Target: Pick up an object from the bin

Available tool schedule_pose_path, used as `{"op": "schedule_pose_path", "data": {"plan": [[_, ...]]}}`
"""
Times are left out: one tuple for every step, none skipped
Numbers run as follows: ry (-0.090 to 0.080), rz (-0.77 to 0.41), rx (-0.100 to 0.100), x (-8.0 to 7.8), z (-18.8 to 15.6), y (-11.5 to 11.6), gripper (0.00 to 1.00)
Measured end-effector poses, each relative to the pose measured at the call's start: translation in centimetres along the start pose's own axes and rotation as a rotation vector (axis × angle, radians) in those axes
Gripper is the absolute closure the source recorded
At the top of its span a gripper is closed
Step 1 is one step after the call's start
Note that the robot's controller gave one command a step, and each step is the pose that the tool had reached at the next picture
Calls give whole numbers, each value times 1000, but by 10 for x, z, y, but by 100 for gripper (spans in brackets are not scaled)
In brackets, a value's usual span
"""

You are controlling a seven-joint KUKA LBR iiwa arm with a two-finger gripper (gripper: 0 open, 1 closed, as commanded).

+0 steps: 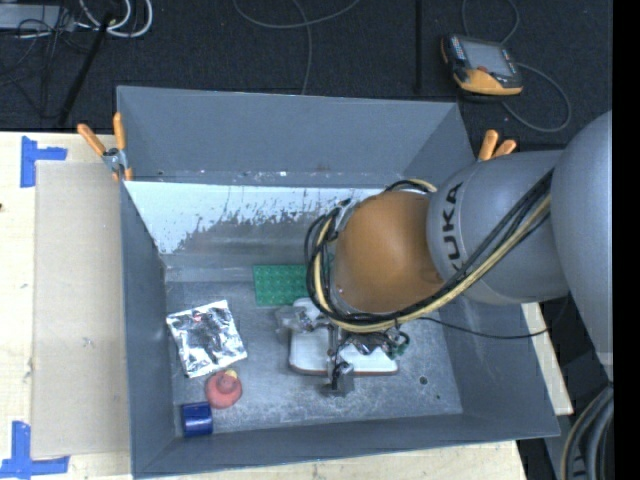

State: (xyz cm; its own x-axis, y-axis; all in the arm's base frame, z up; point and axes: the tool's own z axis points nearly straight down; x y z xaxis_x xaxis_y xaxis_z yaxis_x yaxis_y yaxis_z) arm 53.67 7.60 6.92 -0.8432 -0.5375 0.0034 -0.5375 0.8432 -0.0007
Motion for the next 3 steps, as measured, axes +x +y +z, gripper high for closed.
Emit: {"op": "schedule_pose_path", "data": {"plan": [[3,-1,-6,0,0,4,100],[-8,5,-1,-58,-63,20,100],[-2,9,-3,-55,-60,19,0]]}}
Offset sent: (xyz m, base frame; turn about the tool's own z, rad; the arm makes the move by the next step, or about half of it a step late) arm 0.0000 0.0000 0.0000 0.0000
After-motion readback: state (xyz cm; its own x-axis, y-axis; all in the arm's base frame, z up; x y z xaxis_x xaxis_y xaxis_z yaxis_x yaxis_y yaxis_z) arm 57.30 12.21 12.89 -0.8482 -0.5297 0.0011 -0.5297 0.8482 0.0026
